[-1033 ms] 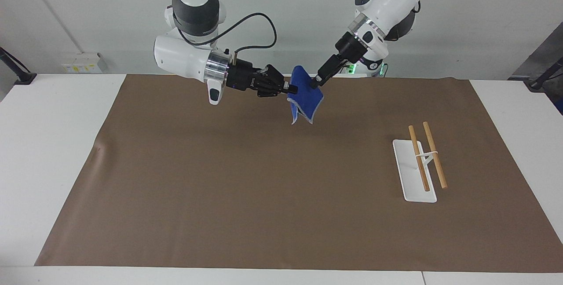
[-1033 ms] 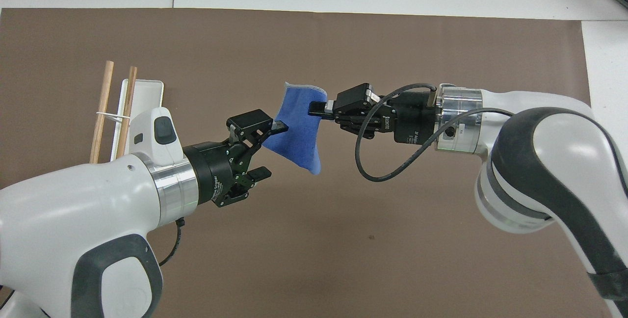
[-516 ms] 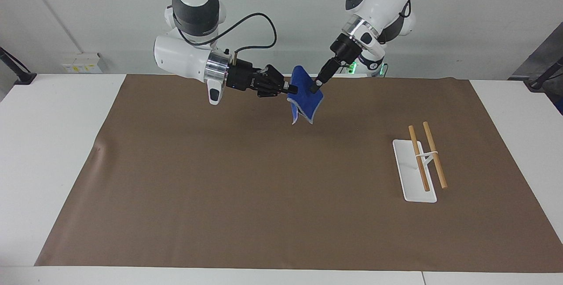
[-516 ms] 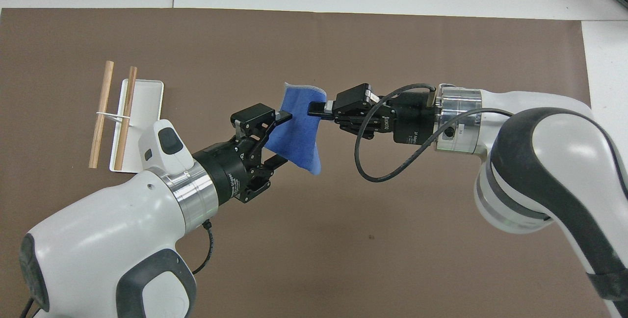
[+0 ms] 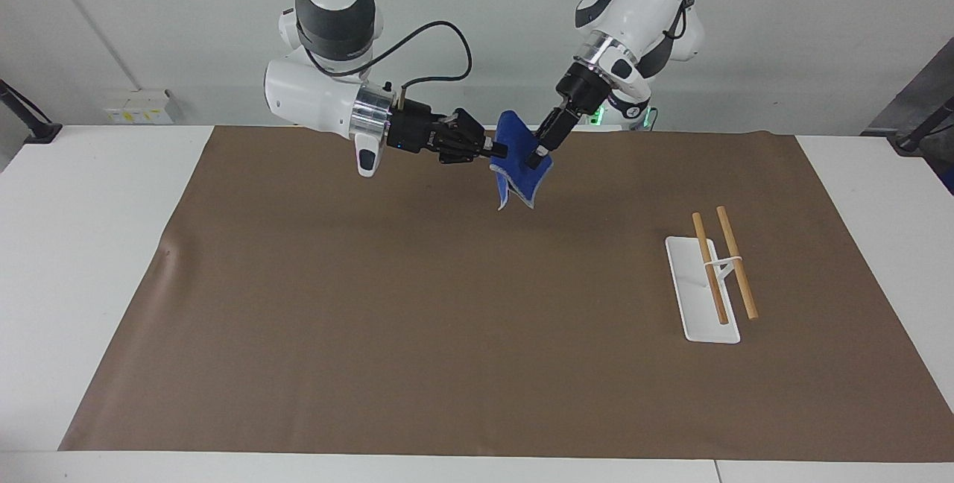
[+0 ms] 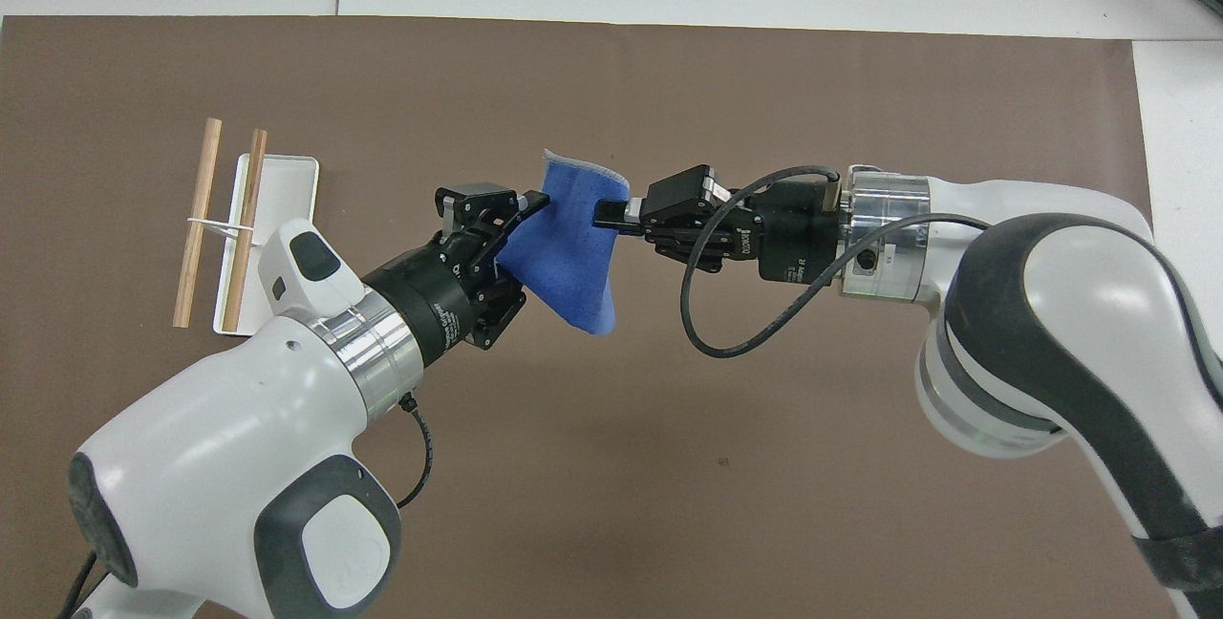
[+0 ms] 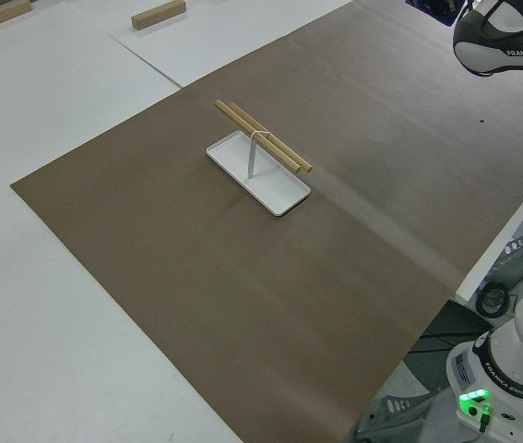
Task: Right arm passes towel to left arm to hang
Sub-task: 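Open the right gripper and pull back while the left gripper holds towel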
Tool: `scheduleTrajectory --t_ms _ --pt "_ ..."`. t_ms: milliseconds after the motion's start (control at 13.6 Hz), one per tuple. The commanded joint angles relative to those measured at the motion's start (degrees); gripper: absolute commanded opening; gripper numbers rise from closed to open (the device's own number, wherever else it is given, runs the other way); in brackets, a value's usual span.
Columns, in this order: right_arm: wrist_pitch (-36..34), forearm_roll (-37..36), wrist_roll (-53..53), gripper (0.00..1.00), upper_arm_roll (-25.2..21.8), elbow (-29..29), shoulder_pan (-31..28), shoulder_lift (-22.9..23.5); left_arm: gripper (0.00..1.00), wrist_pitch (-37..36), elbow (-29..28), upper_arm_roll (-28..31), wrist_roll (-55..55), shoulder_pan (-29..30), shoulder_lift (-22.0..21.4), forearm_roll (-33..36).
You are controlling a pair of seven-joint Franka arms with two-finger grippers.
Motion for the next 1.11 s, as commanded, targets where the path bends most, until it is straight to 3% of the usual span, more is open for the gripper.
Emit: scheduleTrajectory --t_ms 0,369,443,516,590,811,1033 --pt "1.18 1.67 0.50 0.00 0.41 -1.55 -0.12 -1.50 0.01 1.27 0.19 0.24 -0.26 0.60 0.19 -1.23" --pt "1.35 1.58 1.72 0.00 0.41 -1.55 -0.12 -1.59 0.00 1.18 1.07 0.50 0.44 1.12 0.72 -1.23" --pt "2.48 1.41 3.03 0.09 0.41 -1.55 -0.12 -1.59 0.00 1.18 1.07 0.50 0.45 1.30 0.72 -1.14" --pt "4.24 0.79 3.65 0.87 0.41 -1.55 -0.12 -1.94 0.00 1.18 1.16 0.50 0.45 1.39 0.72 -1.14" --pt "6.25 0.35 3.66 1.00 0.50 -1.55 0.57 -2.64 0.00 1.09 1.33 0.50 0.45 1.48 0.72 -1.14" --pt "7.94 -4.63 3.66 1.00 0.24 -1.47 0.67 -2.91 0.00 1.27 1.34 0.68 0.45 2.18 0.81 -0.96" --pt "7.95 -18.58 4.01 1.00 -0.03 -1.47 -0.82 -2.73 0.00 2.31 1.34 0.68 0.62 3.41 0.90 -0.35"
